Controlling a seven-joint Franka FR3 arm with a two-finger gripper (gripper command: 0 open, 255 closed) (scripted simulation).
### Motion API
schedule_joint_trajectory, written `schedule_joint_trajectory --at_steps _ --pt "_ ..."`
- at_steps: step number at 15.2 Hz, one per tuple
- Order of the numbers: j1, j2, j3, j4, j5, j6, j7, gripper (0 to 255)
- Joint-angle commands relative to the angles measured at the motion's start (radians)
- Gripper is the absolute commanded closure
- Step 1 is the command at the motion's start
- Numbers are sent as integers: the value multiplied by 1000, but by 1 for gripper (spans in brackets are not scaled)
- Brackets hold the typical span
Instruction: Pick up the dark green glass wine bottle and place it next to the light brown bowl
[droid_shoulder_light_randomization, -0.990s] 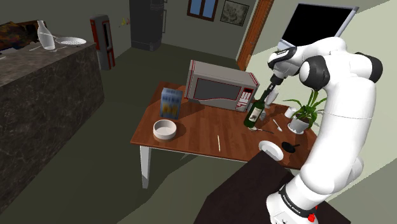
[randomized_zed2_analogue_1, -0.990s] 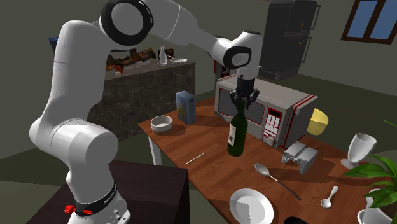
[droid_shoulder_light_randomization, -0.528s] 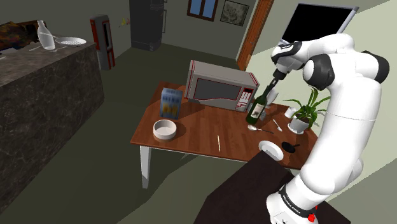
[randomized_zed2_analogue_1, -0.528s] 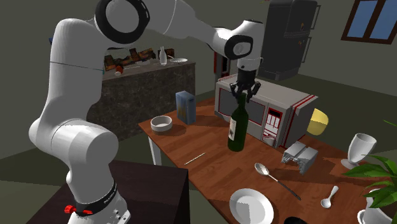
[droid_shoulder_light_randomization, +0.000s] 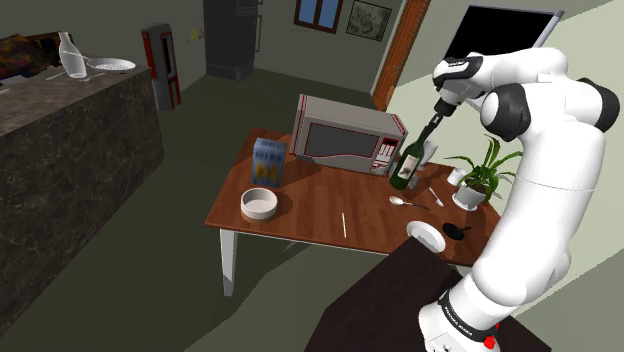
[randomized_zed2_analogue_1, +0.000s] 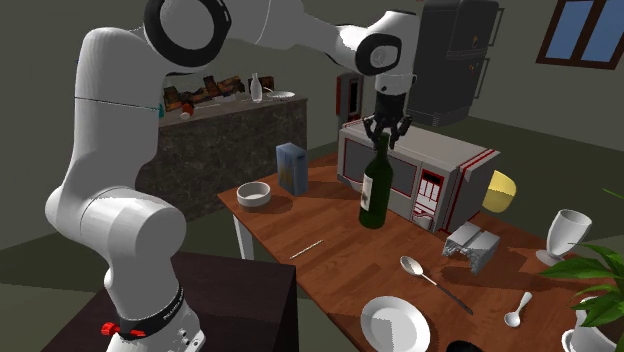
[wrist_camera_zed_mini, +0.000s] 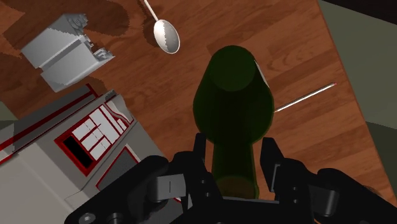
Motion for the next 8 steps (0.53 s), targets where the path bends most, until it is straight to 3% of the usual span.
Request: schedule_joint_trajectory --at_steps 1,8 --pt "1 -6 -2 19 -6 -23 7 255" --pt "-8 -14 -9 104 -18 -112 23 255"
